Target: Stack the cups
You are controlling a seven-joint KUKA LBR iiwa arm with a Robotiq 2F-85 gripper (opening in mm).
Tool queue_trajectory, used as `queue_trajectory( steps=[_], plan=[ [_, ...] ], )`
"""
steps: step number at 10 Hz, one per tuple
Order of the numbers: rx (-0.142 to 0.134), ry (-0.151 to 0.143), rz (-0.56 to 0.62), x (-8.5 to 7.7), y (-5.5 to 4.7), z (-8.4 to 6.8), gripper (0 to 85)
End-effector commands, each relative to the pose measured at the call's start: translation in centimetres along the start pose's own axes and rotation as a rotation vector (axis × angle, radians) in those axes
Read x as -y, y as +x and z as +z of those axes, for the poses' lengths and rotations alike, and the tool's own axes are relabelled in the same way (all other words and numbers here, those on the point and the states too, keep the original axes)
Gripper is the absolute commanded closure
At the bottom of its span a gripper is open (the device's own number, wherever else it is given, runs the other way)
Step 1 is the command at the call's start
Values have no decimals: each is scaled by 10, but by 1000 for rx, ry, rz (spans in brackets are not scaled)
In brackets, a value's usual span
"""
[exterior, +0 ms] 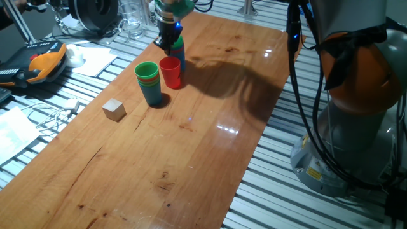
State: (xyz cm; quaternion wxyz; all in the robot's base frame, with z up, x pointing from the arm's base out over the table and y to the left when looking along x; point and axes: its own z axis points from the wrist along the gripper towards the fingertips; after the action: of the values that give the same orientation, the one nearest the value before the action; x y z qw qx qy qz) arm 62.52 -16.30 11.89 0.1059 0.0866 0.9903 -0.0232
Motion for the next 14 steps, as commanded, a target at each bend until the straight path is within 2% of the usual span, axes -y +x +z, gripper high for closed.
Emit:
queue_trajectory(
  steps=[1,2,4,5,6,8,9,11,12,14],
  plan=[
    [-27,-14,4,0,-1,-11,850],
    [-51,-15,13,0,-2,-25,850],
    [-92,7,21,0,-1,-58,850],
    [-110,4,17,2,-1,-73,850],
    [-121,18,6,4,-1,-86,850],
    [-160,-5,27,4,-3,-110,850],
    [-168,2,51,-3,-1,-122,850],
    [-187,-9,95,-12,0,-136,850],
    [-187,-11,120,-18,0,-140,850],
    [-166,-14,167,-30,3,-136,850]
  ],
)
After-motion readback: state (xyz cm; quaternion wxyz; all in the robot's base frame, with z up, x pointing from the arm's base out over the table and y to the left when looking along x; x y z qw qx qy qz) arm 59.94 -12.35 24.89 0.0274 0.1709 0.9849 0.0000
